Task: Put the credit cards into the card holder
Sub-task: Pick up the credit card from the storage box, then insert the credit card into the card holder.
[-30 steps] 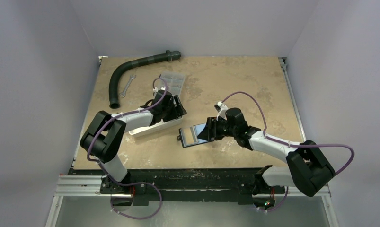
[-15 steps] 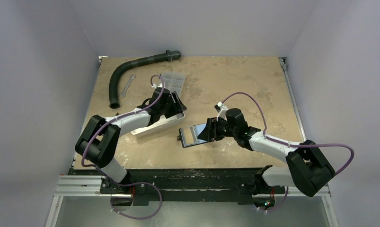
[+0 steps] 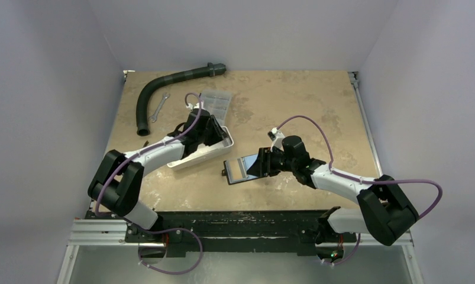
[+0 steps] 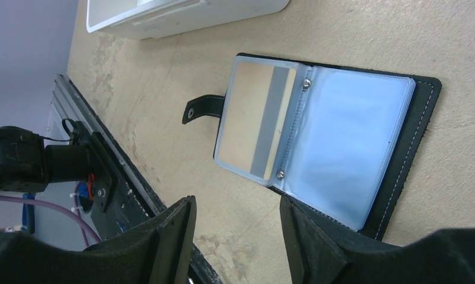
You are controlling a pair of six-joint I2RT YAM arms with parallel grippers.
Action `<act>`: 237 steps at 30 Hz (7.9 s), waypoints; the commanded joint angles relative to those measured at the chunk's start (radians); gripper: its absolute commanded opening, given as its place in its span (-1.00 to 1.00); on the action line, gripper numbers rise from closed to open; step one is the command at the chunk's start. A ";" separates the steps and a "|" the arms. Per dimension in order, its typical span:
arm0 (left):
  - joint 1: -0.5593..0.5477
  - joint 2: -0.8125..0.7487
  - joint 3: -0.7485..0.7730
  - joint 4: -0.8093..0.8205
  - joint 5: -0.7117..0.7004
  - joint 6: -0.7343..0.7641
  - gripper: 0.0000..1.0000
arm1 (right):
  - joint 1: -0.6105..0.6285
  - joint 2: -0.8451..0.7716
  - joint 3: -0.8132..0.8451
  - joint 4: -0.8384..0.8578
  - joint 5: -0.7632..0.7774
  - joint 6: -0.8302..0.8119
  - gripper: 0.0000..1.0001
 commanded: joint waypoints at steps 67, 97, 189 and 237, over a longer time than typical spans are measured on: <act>-0.146 -0.478 -0.254 -0.008 0.062 0.168 0.21 | -0.201 -0.165 0.040 -0.080 0.000 -0.001 -1.00; -0.230 -0.097 -0.258 0.011 0.133 0.187 -0.82 | -0.200 0.248 0.018 0.265 -0.357 0.068 -1.00; -0.230 -0.128 -0.300 0.014 0.123 0.167 -0.90 | -0.166 0.315 -0.082 0.333 -0.323 0.245 -1.00; -0.231 -0.100 -0.310 0.052 0.159 0.154 -0.91 | -0.104 0.400 -0.235 0.708 -0.285 0.502 -1.00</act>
